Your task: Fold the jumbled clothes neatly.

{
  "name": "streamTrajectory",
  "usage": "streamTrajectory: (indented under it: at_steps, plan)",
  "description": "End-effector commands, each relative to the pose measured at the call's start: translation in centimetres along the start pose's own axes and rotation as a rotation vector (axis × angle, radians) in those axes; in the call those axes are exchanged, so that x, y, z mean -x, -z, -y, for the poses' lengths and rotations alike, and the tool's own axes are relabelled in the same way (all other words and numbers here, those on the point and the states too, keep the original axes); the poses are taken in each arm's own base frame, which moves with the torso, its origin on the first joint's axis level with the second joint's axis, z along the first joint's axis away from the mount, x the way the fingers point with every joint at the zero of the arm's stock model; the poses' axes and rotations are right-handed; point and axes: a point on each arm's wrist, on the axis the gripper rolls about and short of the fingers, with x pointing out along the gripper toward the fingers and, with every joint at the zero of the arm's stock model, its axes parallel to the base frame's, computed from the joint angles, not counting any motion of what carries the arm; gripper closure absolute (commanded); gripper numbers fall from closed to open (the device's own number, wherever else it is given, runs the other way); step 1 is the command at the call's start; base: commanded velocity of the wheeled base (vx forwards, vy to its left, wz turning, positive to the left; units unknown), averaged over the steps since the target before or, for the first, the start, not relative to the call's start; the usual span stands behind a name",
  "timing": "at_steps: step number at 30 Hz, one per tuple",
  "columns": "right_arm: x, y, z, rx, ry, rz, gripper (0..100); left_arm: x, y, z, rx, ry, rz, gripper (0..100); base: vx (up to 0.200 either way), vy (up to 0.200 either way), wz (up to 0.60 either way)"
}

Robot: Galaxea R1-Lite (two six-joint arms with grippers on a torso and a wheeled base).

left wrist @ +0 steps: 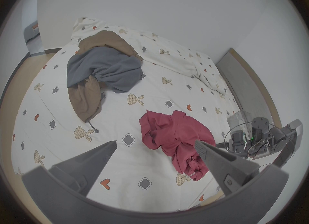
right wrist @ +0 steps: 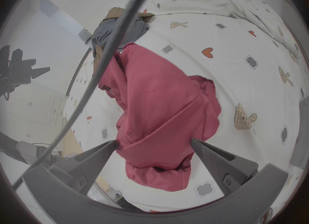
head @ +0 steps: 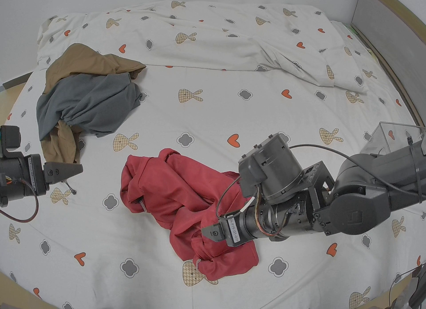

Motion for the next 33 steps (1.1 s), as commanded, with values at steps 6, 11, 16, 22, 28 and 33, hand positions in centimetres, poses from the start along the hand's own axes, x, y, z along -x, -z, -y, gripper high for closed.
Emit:
streamTrajectory:
  at_steps: [6, 11, 16, 22, 28, 33]
  plan:
    - [0.0, 0.2, 0.1, 0.003, 0.003, -0.007, 0, -0.1, 0.7, 0.0, -0.01, 0.017, 0.035, 0, 0.0, 0.0, 0.0]
    - [0.0, 0.3, 0.1, 0.004, 0.009, -0.008, 0, -0.1, 0.9, 0.1, -0.02, 0.028, 0.029, 0, 0.0, 0.0, 0.0]
    - [-1.1, 0.1, 0.6, -0.001, 0.105, 0.014, 0, -0.1, 0.9, 0.5, -0.029, 0.049, 0.026, 0, 0.0, 0.0, 0.0]
    - [-3.5, -0.6, 1.2, -0.019, 0.212, 0.031, 0, -0.7, 1.0, 0.4, -0.024, 0.043, 0.003, 0, 0.0, 0.0, 0.0]
    - [-3.4, -1.0, 1.0, -0.021, 0.205, 0.049, 100, -0.8, 1.0, 0.4, -0.024, 0.044, 0.002, 0, 0.0, 0.0, 0.0]
    - [-0.8, -2.3, 2.0, -0.053, 0.203, 0.11, 100, -0.8, 1.0, 0.4, -0.024, 0.044, -0.001, 0, 0.0, 0.0, 0.0]
